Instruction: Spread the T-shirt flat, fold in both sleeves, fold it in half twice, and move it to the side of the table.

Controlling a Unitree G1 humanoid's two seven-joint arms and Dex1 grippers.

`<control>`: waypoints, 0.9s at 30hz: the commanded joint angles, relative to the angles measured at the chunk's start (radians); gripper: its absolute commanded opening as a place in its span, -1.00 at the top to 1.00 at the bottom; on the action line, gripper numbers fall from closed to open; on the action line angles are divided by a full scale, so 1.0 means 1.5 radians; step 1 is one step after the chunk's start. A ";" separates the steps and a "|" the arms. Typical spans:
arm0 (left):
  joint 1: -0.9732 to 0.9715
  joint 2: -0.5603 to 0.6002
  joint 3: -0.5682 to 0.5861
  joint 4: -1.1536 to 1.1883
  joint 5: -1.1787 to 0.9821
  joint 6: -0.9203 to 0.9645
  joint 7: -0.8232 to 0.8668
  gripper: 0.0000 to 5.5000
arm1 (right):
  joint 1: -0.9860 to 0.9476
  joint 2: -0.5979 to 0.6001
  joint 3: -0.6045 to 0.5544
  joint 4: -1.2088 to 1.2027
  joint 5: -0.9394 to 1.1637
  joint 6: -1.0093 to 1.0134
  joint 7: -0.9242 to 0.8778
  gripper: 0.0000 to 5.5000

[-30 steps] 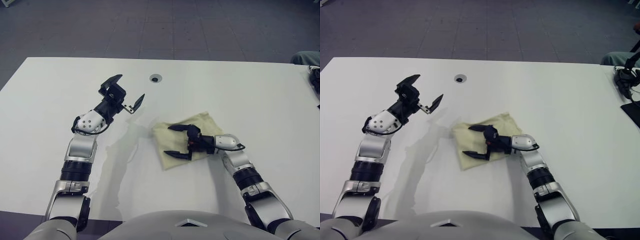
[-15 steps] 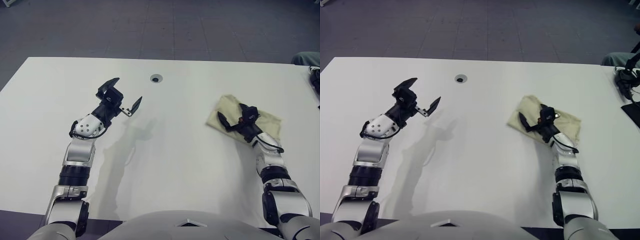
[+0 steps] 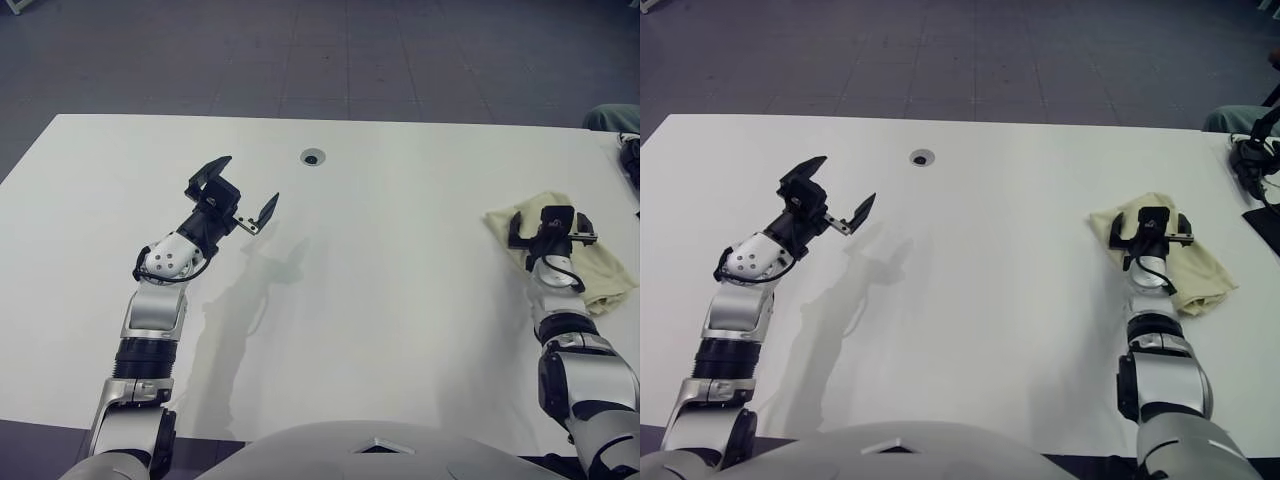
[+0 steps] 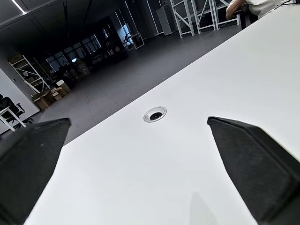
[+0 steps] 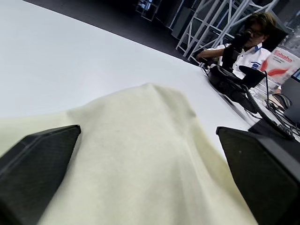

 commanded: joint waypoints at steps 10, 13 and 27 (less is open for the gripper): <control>0.012 0.015 0.000 -0.016 0.002 0.007 -0.005 -0.96 | -0.032 0.066 -0.043 0.054 0.015 0.114 0.007 -0.95; 0.012 0.015 -0.002 -0.015 0.002 0.006 -0.007 -0.96 | -0.059 0.073 -0.070 0.055 0.035 0.132 -0.001 -0.95; 0.025 0.010 -0.020 -0.038 0.012 0.004 -0.007 -0.96 | -0.156 0.054 -0.120 0.031 0.054 0.115 -0.010 -0.95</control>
